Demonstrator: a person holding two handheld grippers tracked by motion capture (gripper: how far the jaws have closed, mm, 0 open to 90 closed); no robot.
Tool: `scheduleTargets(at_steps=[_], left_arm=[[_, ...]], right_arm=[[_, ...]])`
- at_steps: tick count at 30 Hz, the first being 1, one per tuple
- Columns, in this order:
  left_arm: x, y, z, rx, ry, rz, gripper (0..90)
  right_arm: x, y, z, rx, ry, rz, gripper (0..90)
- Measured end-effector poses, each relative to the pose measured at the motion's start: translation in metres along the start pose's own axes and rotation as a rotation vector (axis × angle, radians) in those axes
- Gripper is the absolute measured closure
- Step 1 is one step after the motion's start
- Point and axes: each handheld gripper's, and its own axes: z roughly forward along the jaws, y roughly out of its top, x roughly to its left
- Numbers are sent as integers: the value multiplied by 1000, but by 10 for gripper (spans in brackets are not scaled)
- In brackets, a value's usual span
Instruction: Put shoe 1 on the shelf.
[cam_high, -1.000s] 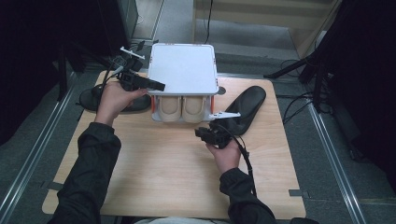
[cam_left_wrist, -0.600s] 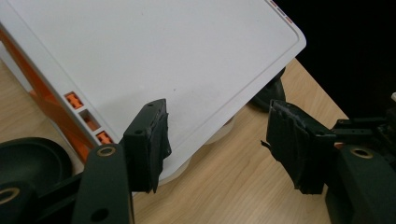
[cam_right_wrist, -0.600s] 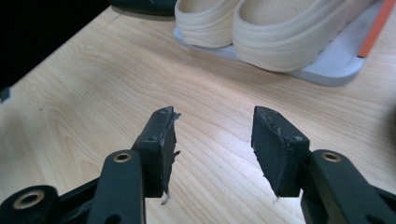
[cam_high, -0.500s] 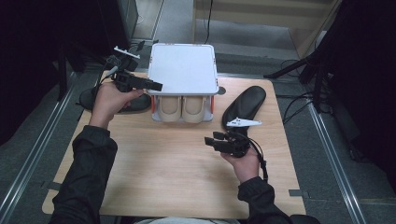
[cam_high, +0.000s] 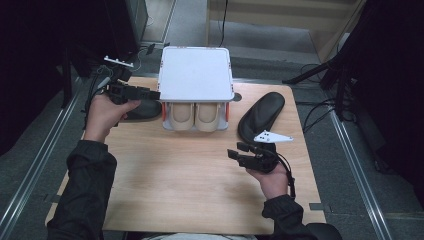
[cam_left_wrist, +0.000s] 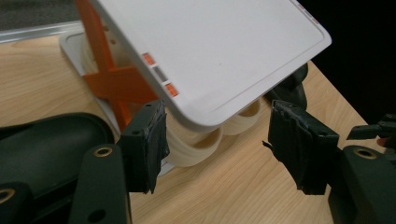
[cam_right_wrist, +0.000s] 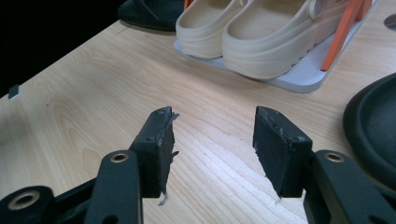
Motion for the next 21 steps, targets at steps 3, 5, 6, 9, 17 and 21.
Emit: scheduleTargets(at_steps=[3, 5, 6, 9, 17, 21], left_arm=[[3, -5, -5, -6, 12, -12, 388], [5, -8, -9, -24, 17, -9, 406], [6, -9, -11, -28, 19, -11, 415], [10, -15, -12, -29, 33, -35, 485], [35, -32, -8, -48, 82, -77, 793], [46, -38, 6, -3, 100, -84, 900]], right_arm=[[-1, 0, 2, 11, 5, 9, 487], [-1, -1, 2, 23, 1, 5, 487], [-1, -1, 2, 30, -5, -2, 486], [-2, -1, 3, 26, 2, -1, 487], [-1, -1, 7, 37, 7, -6, 500], [-1, -2, 7, 48, -1, -8, 501]])
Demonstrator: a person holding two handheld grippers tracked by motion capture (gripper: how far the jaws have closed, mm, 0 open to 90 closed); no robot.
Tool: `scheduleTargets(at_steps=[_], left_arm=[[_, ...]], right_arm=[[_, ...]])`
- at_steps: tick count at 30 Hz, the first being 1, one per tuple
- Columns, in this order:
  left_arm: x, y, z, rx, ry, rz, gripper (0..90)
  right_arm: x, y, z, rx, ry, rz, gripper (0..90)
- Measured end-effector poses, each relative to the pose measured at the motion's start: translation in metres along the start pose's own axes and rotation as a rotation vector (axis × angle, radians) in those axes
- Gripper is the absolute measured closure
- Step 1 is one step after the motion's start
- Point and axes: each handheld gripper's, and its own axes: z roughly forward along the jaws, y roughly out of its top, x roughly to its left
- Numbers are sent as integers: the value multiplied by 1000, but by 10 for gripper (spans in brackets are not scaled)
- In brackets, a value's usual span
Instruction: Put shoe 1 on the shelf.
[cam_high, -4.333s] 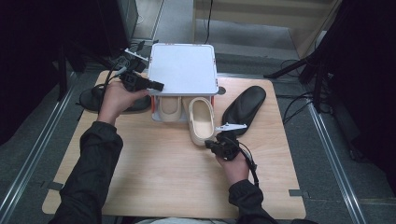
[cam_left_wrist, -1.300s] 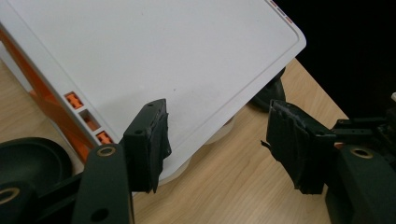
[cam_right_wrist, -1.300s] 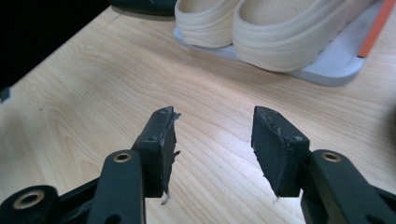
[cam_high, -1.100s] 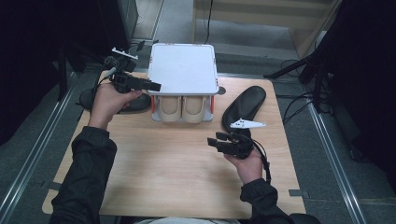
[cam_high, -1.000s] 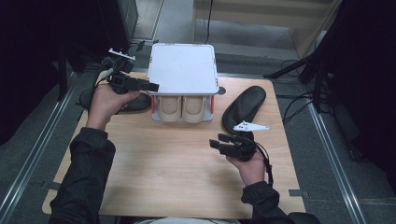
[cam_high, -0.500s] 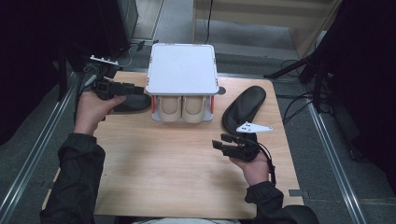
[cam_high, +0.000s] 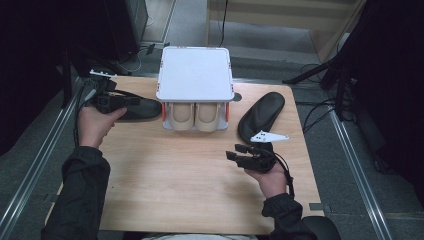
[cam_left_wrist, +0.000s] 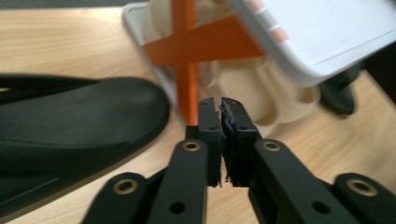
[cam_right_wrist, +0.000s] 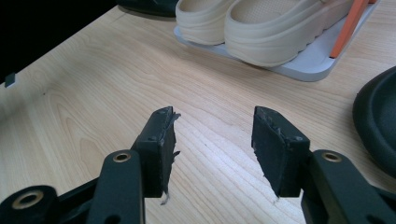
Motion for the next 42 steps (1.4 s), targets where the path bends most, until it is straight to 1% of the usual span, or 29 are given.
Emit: scheduleTargets(at_steps=[2, 3, 5, 7, 8, 9, 10, 11, 12, 13, 16, 18, 20, 23, 26, 28, 30, 33, 35, 37, 42], left_arm=[[5, -2, 8, 9, 4, -12, 900], [9, -4, 13, 3, -10, -25, 900], [14, -6, 22, 13, 18, -28, 900], [17, -7, 31, 20, 39, -26, 900], [18, -7, 33, 15, 52, -23, 900], [21, -7, 35, 11, 54, -25, 900], [23, -7, 38, 5, 57, -42, 900], [26, -7, 41, -2, 62, -48, 900], [29, -8, 44, 4, 66, -58, 900], [31, -8, 48, 11, 79, -60, 900], [37, -10, 59, 37, 113, -61, 900], [41, -12, 67, 56, 136, -59, 900], [43, -13, 73, 62, 151, -61, 900], [47, -15, 80, 62, 147, -78, 900], [50, -17, 85, 78, 163, -77, 900], [53, -19, 87, 86, 161, -85, 900], [56, -20, 88, 74, 155, -92, 900], [56, -20, 89, 72, 155, -86, 900], [57, -21, 89, 70, 148, -89, 900], [58, -22, 88, 64, 140, -98, 900], [57, -23, 87, 68, 139, -99, 900]], right_arm=[[-1, 0, 0, 0, -2, 0, 501], [-1, 0, 1, 4, 1, 2, 500], [0, -1, 1, 13, 5, -1, 500], [1, -2, 0, 11, -1, -4, 500], [1, -3, -1, 11, 0, 6, 500], [1, -3, -1, 10, -1, 5, 501], [1, -4, -2, 9, -6, 9, 501], [1, -6, -3, 9, -7, 10, 502], [1, -7, -4, 7, -9, 12, 502], [1, -8, -5, 5, -10, 18, 503], [2, -10, -8, 0, -16, 14, 504], [0, -11, -9, -2, -23, 21, 505], [-2, -12, -12, -10, -26, 28, 507], [-2, -13, -14, -15, -31, 30, 509], [-2, -14, -15, -12, -33, 33, 510], [-2, -15, -15, -11, -36, 34, 509], [-2, -16, -16, -9, -38, 36, 510], [-4, -16, -16, -14, -35, 48, 510], [-5, -15, -15, -17, -33, 57, 511], [-5, -15, -14, -15, -31, 53, 511], [-4, -15, -12, -8, -28, 47, 511]])
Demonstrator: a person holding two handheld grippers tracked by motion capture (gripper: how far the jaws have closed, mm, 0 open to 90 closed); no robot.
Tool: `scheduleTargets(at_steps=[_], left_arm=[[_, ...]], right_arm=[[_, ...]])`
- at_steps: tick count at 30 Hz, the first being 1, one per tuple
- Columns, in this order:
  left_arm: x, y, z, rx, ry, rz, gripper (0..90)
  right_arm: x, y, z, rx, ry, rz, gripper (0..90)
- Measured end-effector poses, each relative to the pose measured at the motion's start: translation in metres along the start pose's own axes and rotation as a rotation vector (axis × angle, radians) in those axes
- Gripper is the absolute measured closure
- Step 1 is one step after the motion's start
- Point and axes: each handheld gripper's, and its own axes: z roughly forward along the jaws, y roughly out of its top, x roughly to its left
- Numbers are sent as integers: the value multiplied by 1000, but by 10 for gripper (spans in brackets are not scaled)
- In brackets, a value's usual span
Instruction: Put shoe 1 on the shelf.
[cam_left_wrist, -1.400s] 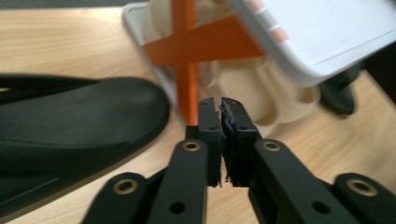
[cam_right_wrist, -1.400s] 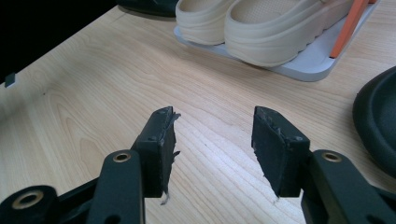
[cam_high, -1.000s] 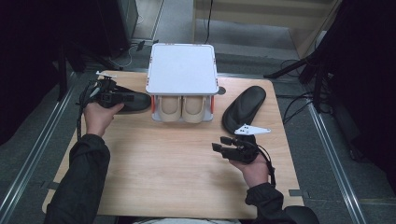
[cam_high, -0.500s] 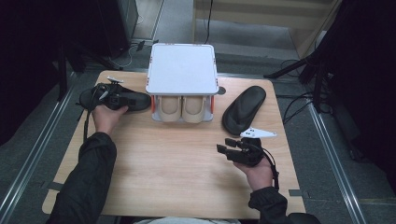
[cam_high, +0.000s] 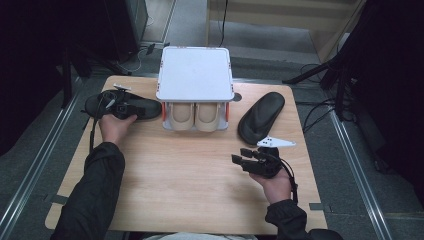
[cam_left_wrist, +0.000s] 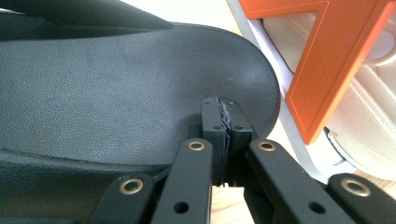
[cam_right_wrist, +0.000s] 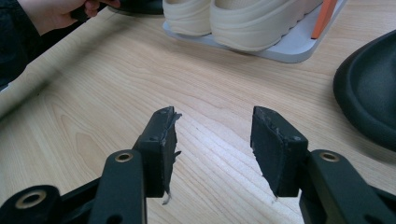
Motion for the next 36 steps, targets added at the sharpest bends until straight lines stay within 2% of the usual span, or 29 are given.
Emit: scheduleTargets(at_steps=[5, 11, 16, 24, 30, 36], left_arm=[[0, -3, -2, 7, -11, -5, 900], [-5, -9, -8, 25, 3, 7, 900], [-4, -14, -11, 30, -19, -6, 900], [-5, -24, -20, 48, -36, 6, 900], [-8, -33, -27, 68, -27, 28, 900], [-8, -42, -33, 59, -40, 15, 897]], right_arm=[[0, 0, 0, -1, -2, 0, 511], [1, 0, 0, 5, -4, -1, 511], [2, 1, 3, 9, 5, 1, 511], [3, 4, 7, 7, 20, -4, 511], [6, 6, 12, 17, 41, -17, 511], [7, 9, 16, 22, 47, -23, 512]])
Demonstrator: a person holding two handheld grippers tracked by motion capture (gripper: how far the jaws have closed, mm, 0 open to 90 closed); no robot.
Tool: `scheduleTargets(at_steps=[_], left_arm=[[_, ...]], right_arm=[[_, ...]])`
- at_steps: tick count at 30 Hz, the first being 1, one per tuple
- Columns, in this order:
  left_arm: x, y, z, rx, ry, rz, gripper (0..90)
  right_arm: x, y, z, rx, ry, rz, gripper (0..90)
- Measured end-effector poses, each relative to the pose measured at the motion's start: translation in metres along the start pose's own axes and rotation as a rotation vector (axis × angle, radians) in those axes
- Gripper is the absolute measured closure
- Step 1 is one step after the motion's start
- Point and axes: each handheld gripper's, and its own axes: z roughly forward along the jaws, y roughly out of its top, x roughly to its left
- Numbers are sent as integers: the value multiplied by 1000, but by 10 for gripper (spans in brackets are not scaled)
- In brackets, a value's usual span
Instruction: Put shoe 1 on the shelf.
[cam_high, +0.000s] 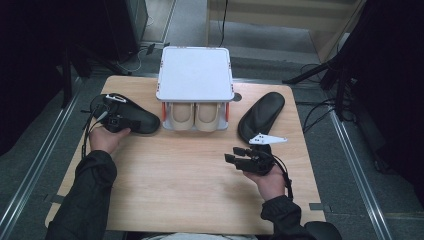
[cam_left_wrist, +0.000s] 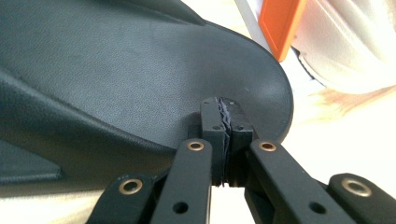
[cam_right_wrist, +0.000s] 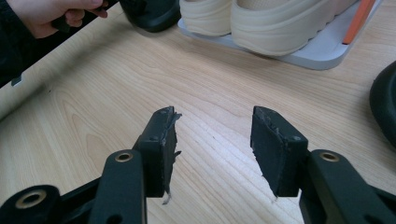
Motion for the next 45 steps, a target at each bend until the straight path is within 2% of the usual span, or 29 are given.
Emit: scheduleTargets(at_steps=[11, 23, 33, 39, 41, 43, 45], left_arm=[[2, -17, -12, 0, -16, 4, 891], [4, -38, -30, 10, 5, 5, 876], [13, -55, -47, 5, 29, -23, 863], [15, -55, -50, -2, 37, -39, 851], [13, -52, -51, -4, 33, -44, 805], [11, -47, -54, -18, 45, -32, 775], [12, -44, -58, -32, 50, -37, 738]], right_arm=[[4, 6, 10, 16, 24, -21, 515], [8, 14, 22, 33, 60, -50, 515], [11, 20, 31, 45, 86, -65, 518], [13, 21, 35, 53, 93, -72, 518], [13, 21, 35, 53, 92, -73, 519], [13, 21, 35, 55, 91, -70, 519], [12, 21, 34, 55, 88, -67, 519]])
